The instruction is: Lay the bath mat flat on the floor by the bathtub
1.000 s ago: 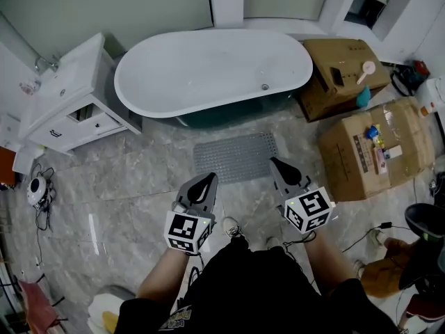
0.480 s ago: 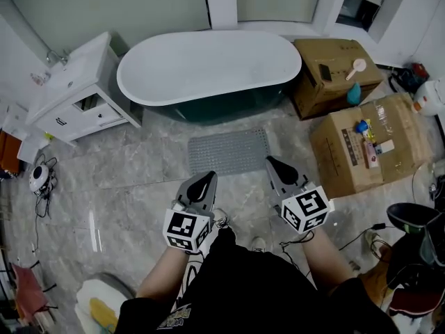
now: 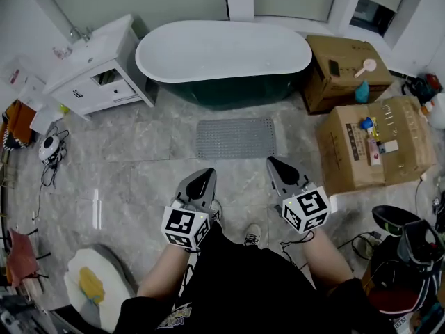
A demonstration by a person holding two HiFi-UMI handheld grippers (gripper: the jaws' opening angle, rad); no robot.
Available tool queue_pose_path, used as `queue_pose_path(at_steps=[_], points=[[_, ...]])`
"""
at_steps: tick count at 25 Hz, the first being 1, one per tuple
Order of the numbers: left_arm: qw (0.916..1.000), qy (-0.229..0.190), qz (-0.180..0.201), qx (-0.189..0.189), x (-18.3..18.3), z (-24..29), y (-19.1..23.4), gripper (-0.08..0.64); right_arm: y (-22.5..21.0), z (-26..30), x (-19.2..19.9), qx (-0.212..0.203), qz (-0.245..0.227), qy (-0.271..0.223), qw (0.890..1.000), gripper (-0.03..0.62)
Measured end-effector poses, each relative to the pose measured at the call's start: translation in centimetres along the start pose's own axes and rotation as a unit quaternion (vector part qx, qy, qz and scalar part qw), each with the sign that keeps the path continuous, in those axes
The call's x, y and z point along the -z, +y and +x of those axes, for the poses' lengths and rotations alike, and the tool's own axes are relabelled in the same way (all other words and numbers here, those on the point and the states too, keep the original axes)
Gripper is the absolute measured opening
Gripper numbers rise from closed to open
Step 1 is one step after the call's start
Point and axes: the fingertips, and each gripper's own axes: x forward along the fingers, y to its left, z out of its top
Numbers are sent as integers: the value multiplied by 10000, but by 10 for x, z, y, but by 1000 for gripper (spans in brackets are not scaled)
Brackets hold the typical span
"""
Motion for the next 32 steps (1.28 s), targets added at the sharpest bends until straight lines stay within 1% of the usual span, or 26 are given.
queue_pose_path(at_steps=[5,8,11,19,25,32], points=[[9999,26,46,-155,7,-27,1,15,21,-6,4,-115,37,-40,9999,15],[9998,-1,31,-217,6,-43,13,15,39,-1,2,-159,27,-53,9999,17],[9998,-23,37,-199,6,-59,30,15,61,9,1,-127,6,-68,9999,15],[9998,-96,106,155,4,-99,67,15,123,24,-2,221,40,-144,9996,16],[9992,-135,56,381,10,-123,97,15,157,35,1,553,79,-135,9983,15],[9982,-178,29,578,16,-146,120,15,190,41,3,778,38,-96,9969,15]])
